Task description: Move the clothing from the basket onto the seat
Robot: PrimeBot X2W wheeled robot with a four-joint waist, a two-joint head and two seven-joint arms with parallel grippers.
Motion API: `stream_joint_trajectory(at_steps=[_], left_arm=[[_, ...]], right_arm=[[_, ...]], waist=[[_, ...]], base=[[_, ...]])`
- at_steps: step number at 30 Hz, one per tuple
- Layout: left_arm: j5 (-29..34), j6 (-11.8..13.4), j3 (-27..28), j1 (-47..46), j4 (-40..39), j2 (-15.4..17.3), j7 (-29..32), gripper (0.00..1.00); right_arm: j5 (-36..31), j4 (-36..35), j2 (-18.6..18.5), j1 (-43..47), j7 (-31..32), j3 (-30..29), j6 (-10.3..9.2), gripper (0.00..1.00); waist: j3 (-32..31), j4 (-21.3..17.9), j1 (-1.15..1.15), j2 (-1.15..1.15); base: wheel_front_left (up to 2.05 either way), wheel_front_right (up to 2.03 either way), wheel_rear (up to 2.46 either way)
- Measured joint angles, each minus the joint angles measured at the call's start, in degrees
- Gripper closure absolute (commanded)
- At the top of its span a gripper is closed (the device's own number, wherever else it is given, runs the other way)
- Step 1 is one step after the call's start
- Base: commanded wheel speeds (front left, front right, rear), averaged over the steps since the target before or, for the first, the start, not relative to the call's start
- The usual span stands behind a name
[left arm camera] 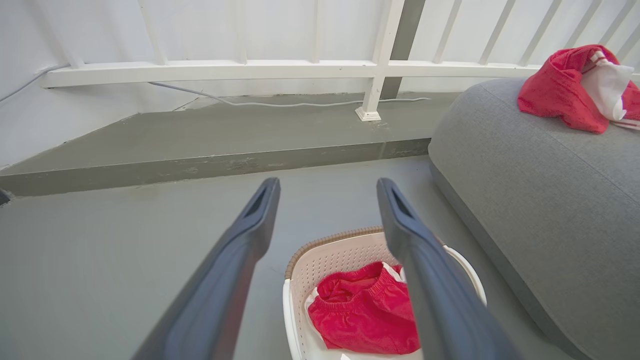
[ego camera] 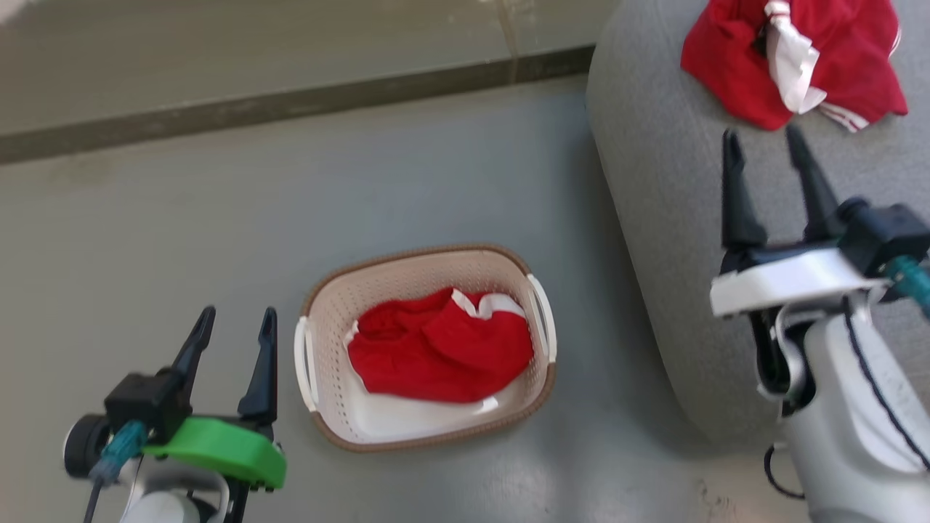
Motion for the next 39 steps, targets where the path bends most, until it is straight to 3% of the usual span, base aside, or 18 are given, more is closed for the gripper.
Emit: stream_joint_trajectory(at_steps=[22,39], left_arm=[[4.9,-3.8,-7.4,-20.3,12.4,-2.4,6.8,0.00],[12.1,-8.3,-16.2,-34.7,23.2,-6.1,11.7,0.00]], right_arm=[[0.6,-6.7,-1.1,-13.6,-0.2,-5.9,-0.53,0.00],[0.6,-9.8,-3.0,-22.5,-0.2,-7.0,-0.51,0.00]], waist=[[18.7,-2.9,0.01,0.00],[31.9,-1.9,0.01,0.00]], base=[[0.00,0.00,0.00],[0.00,0.00,0.00]])
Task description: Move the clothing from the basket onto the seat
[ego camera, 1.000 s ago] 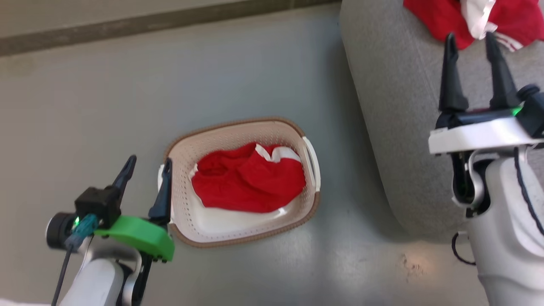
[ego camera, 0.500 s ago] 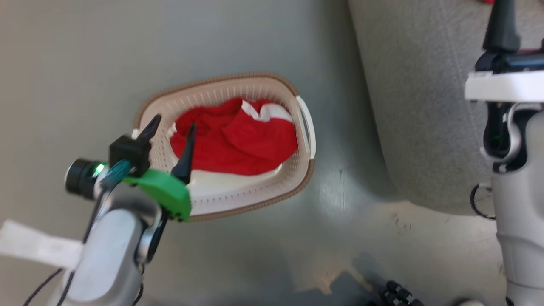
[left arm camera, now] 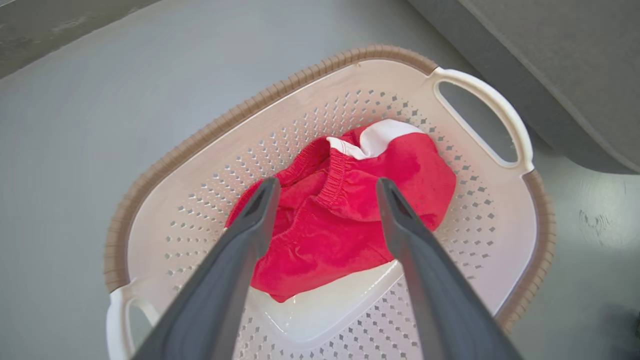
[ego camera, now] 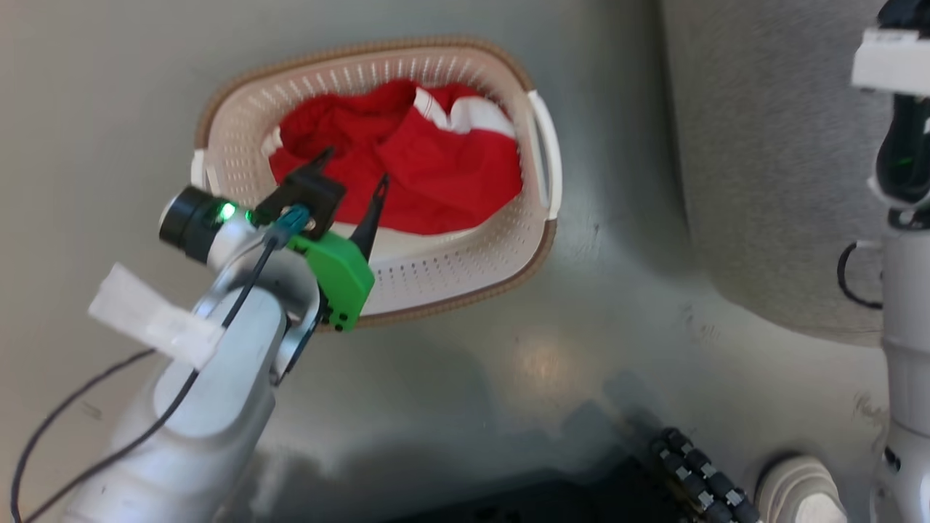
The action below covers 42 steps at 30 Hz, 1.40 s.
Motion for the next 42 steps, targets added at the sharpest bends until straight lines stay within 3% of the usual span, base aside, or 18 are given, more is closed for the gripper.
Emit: stream_joint_trajectory(at_steps=[17,30,42], left_arm=[[8.4,-2.4,-5.9,-12.8,12.6,-0.5,4.0,0.00],[10.5,-2.9,-6.5,-18.8,20.6,1.6,4.8,0.00],[12.1,-3.2,-7.9,-21.5,26.3,1.1,4.5,0.00]], right_arm=[[-0.9,-2.3,1.2,-6.6,0.0,2.1,0.78,0.00],[-1.8,-3.9,3.1,-7.5,0.0,2.7,1.04,0.00],[-2.7,-4.7,3.5,-6.8,0.0,2.3,1.03,0.00]], waist=[[11.2,0.4,0.00,0.00],[14.3,-3.6,-0.01,0.00],[14.5,-5.5,-0.01,0.00]], base=[[0.00,0.00,0.00],[0.00,0.00,0.00],[0.00,0.00,0.00]])
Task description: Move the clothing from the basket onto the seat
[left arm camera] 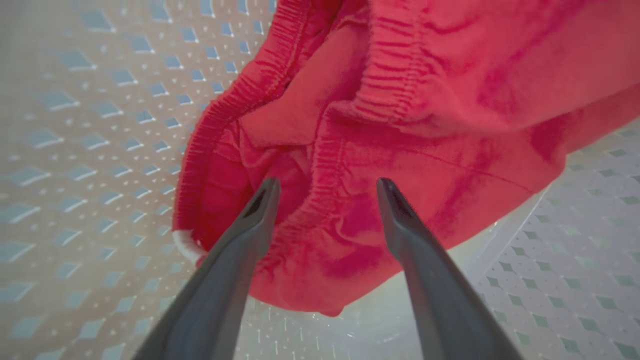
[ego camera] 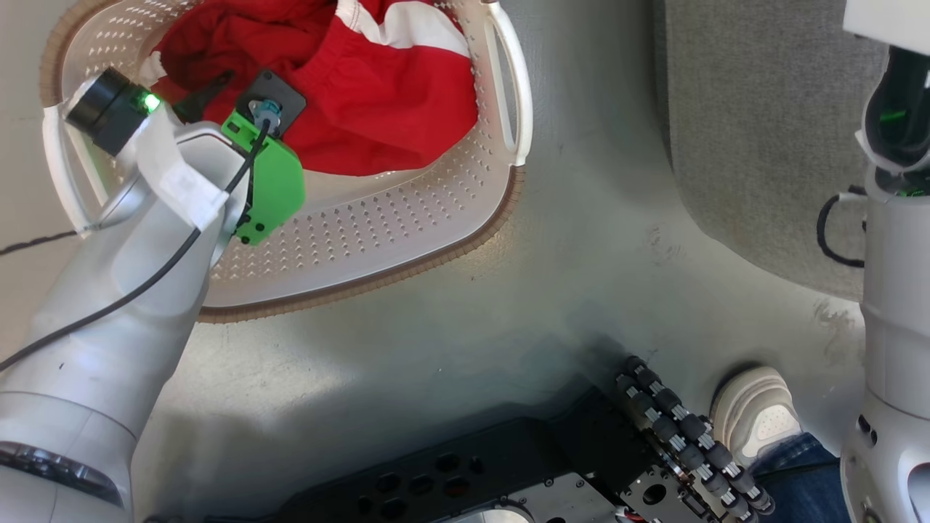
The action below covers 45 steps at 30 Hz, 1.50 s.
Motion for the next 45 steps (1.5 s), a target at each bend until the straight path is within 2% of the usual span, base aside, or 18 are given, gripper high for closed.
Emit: stream_joint_trajectory(at_steps=[12,13,14,15,17,20,30,38,45], left_arm=[[1.3,-0.6,-2.5,-1.0,6.2,-0.8,0.6,0.00],[1.4,-0.6,-2.8,-1.0,6.4,-0.8,0.6,0.18],[1.4,-0.6,-3.1,-1.0,6.7,-0.9,0.6,0.51],[1.4,-0.7,-3.2,-1.0,7.0,-1.1,0.6,0.63],[1.6,-0.7,-3.5,-1.2,7.9,-1.5,0.6,0.86],[1.8,-0.7,-3.9,-1.5,8.4,-2.0,0.5,1.00],[1.1,-1.1,-3.9,-3.3,9.1,-3.8,-2.2,1.00],[-0.3,-1.2,-3.4,-3.4,7.2,-5.7,-8.0,1.00],[-3.1,-1.2,-3.1,-1.2,5.6,-6.6,-14.2,1.00]], right_arm=[[-0.4,0.0,0.4,1.6,0.0,0.3,0.00,0.00],[-0.4,0.0,0.5,1.9,0.0,0.3,0.00,0.00],[-0.5,0.0,0.5,1.9,0.0,0.4,0.00,0.00],[-0.5,-0.1,0.5,1.9,0.0,0.4,0.01,0.00],[-0.6,-0.1,0.5,1.9,0.0,0.3,0.01,0.00],[-0.6,-0.1,0.5,2.3,0.0,0.3,0.01,0.00],[-0.7,-0.9,0.7,2.9,0.0,-0.9,0.01,0.00],[-0.8,-0.6,0.7,2.9,0.0,-2.5,0.09,0.00],[-1.2,1.2,0.2,4.2,0.0,-4.1,0.57,0.00]], waist=[[-0.5,-0.8,0.00,0.00],[-0.6,-0.9,0.00,0.00],[-0.6,-0.9,0.00,0.00],[-0.7,-1.0,0.00,0.00],[-0.7,-1.0,0.00,0.00],[-0.7,-1.0,0.00,0.00],[-0.2,-0.5,0.00,0.00],[-0.4,0.9,0.00,0.00],[-3.7,2.8,0.00,0.00]], base=[[0.00,0.00,0.00],[0.00,0.00,0.00],[0.00,0.00,0.00],[0.00,0.00,0.00],[0.00,0.00,0.00],[0.00,0.00,0.00],[0.00,0.00,0.00],[0.00,0.00,0.00],[0.00,0.00,0.00]])
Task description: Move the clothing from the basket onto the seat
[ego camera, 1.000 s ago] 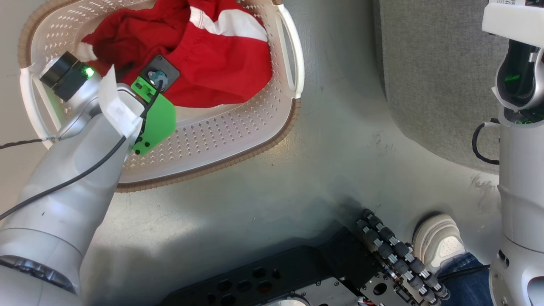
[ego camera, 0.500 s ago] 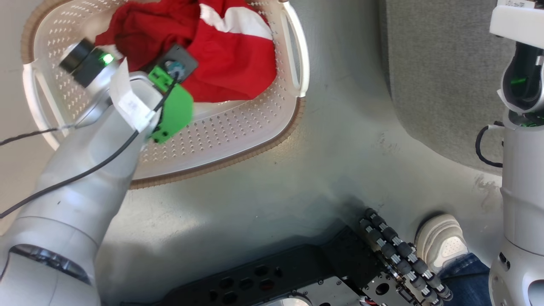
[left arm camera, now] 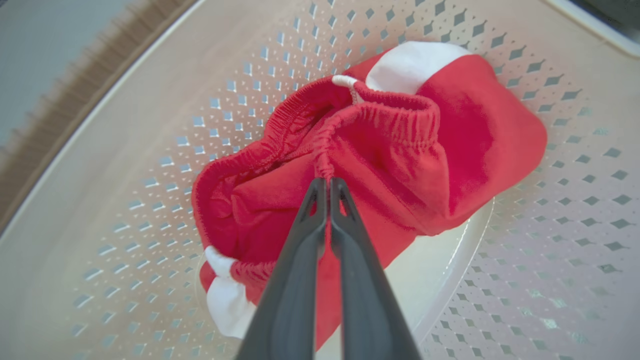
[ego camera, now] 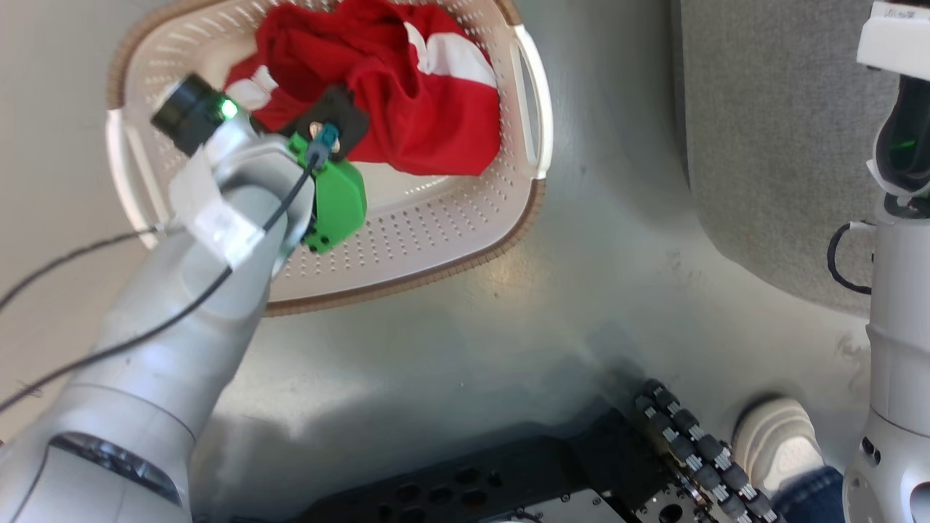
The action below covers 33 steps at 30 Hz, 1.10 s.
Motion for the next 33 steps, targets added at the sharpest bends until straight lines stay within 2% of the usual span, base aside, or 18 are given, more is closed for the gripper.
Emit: stream_joint_trajectory(at_steps=[7,24,33], left_arm=[[-1.7,0.0,0.4,4.1,-1.6,-0.9,-4.5,1.00],[-4.3,0.0,0.1,11.2,-11.7,-1.2,-5.5,1.00],[-7.5,0.8,2.6,15.4,-18.8,-1.3,-5.7,1.00]], right_arm=[[-0.4,2.3,-0.3,2.3,0.0,-1.1,0.53,0.00],[-0.6,7.1,-0.3,9.1,0.0,-3.8,1.51,0.00],[-0.8,8.8,-0.3,12.5,0.0,-5.3,1.59,0.00]], waist=[[-4.3,1.4,0.00,0.00],[-17.3,4.7,0.00,0.00],[-24.6,6.4,0.00,0.00]], base=[[0.00,0.00,0.00],[0.00,0.00,0.00],[0.00,0.00,0.00]])
